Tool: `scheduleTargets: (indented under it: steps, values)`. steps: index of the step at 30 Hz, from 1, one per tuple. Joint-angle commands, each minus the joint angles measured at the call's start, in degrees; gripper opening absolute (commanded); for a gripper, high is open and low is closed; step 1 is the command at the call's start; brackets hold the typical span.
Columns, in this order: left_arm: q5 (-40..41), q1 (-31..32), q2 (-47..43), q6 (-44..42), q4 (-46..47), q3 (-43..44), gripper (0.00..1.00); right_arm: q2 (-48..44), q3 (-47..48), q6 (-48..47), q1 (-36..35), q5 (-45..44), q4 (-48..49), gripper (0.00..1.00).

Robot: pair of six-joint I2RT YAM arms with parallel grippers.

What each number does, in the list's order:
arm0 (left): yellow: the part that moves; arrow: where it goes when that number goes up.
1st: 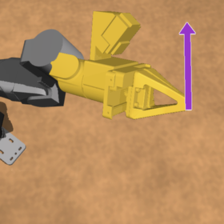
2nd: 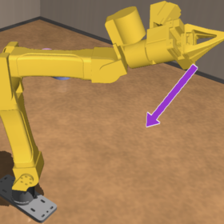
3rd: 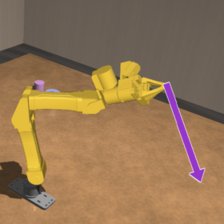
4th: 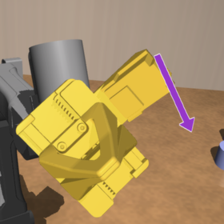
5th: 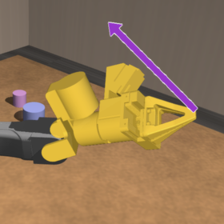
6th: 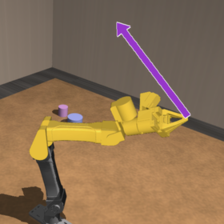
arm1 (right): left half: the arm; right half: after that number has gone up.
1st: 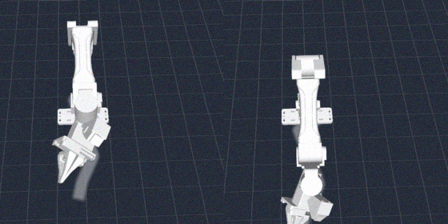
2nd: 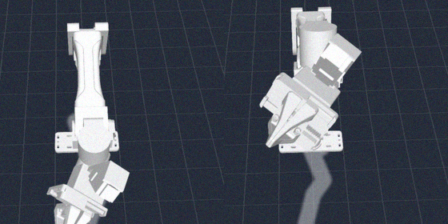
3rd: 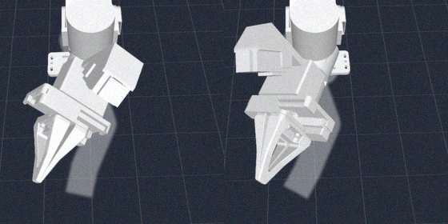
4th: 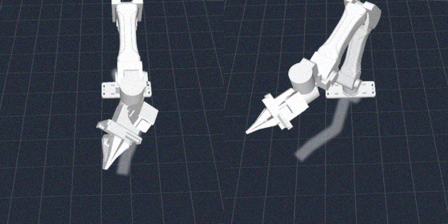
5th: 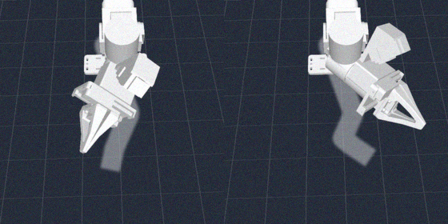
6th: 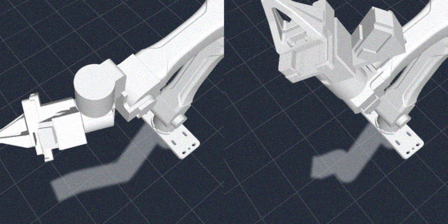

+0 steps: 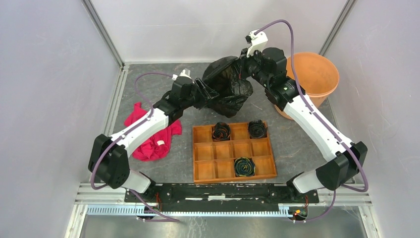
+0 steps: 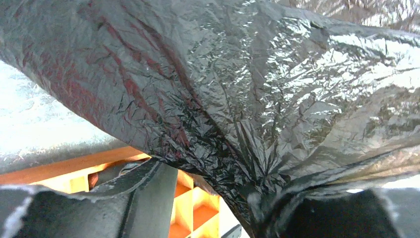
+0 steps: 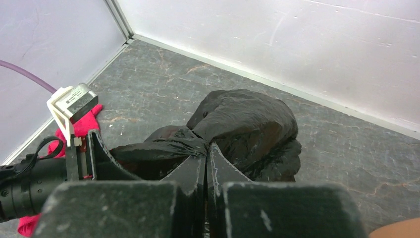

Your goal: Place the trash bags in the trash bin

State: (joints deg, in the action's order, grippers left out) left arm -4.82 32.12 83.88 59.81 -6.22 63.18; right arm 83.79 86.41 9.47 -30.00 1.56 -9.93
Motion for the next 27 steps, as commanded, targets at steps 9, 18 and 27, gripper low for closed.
scheduleTargets:
  steps: [9,18,27]
  values:
    - [5.36,-0.03,1.36,-6.84,0.76,6.56,0.08,-6.9,-3.66,-1.25,-0.14,-1.21,2.69,0.0]
    - [21.98,-0.08,-15.86,-23.06,-3.88,5.53,0.02,-9.43,-8.83,-5.14,-0.17,-9.94,2.12,0.01]
    - [17.33,-0.12,-23.12,-29.51,-1.82,2.54,0.02,-6.2,-7.14,-1.16,-0.1,-9.32,3.64,0.0]
